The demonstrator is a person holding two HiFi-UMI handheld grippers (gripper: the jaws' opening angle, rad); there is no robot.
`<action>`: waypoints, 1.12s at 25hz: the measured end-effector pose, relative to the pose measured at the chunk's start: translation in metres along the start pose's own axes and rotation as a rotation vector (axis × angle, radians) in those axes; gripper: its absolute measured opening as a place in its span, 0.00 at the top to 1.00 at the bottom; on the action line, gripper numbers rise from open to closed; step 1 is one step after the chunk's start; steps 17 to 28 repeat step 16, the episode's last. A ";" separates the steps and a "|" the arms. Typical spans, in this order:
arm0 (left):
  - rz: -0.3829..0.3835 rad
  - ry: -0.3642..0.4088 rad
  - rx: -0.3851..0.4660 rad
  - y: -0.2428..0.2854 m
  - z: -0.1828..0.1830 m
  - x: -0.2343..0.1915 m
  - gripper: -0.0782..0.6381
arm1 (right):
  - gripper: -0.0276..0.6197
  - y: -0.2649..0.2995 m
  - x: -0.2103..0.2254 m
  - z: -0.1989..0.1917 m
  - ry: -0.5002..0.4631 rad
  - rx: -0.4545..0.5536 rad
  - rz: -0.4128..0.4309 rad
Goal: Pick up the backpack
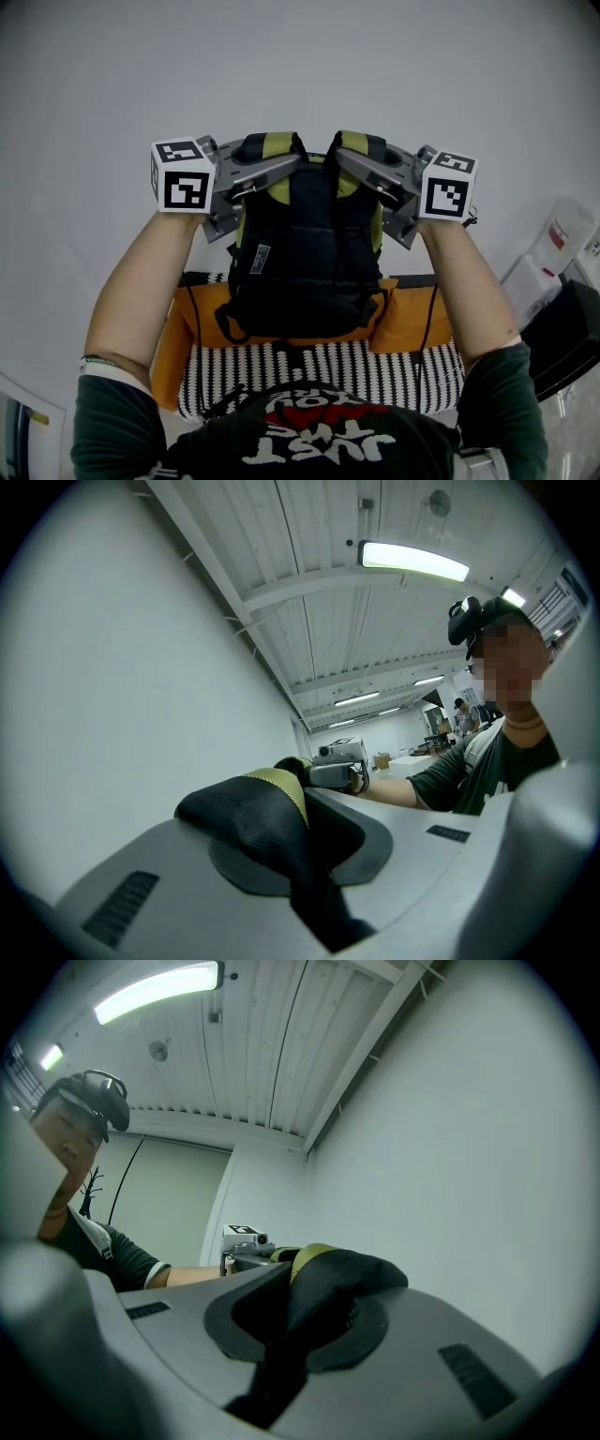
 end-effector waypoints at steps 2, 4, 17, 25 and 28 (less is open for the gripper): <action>-0.002 -0.001 0.002 0.000 0.000 -0.001 0.82 | 0.86 0.000 0.000 0.000 -0.002 -0.001 -0.001; -0.001 -0.004 0.003 0.000 0.000 -0.001 0.82 | 0.86 0.000 0.000 0.000 -0.003 -0.003 -0.001; 0.001 0.039 -0.001 -0.001 0.006 0.007 0.82 | 0.86 0.000 -0.004 0.001 -0.019 -0.006 -0.002; 0.001 0.039 -0.001 -0.001 0.006 0.007 0.82 | 0.86 0.000 -0.004 0.001 -0.019 -0.006 -0.002; 0.001 0.039 -0.001 -0.001 0.006 0.007 0.82 | 0.86 0.000 -0.004 0.001 -0.019 -0.006 -0.002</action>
Point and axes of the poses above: the fingertips, and each gripper's own axes: y forward along the fingers, x to its right, z out of its top, the point moved 9 cm from there along -y, backward along the fingers, and after that the axes turned 15 degrees about -x, right-handed, at the moved point
